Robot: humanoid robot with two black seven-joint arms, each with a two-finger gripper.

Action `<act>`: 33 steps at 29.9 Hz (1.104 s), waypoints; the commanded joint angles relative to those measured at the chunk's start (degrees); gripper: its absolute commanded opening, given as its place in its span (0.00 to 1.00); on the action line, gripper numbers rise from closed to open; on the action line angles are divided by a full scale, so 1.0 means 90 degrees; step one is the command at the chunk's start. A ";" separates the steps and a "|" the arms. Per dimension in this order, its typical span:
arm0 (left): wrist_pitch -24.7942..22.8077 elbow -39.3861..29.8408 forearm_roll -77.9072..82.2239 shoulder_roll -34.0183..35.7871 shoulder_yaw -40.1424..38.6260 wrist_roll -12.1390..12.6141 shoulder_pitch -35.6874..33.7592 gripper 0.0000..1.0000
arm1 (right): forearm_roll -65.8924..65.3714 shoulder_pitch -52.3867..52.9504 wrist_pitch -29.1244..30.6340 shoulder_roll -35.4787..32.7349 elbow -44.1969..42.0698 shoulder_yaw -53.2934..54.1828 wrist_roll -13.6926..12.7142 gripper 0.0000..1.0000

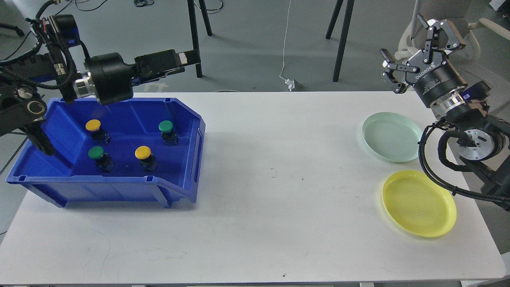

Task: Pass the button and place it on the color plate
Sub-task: 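Lower the left gripper into the bin and grasp the yellow button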

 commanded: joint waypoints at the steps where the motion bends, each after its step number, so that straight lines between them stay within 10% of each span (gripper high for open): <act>1: 0.0024 0.0047 0.1167 0.0271 0.0768 0.0000 -0.0389 1.00 | -0.0001 -0.0014 -0.0001 0.0164 -0.0166 -0.0012 0.0000 0.99; 33: 0.0180 0.2849 0.2273 -0.1506 0.2352 0.0000 0.0313 0.95 | -0.0001 -0.0180 -0.0001 0.0164 -0.0215 -0.0032 0.0000 0.99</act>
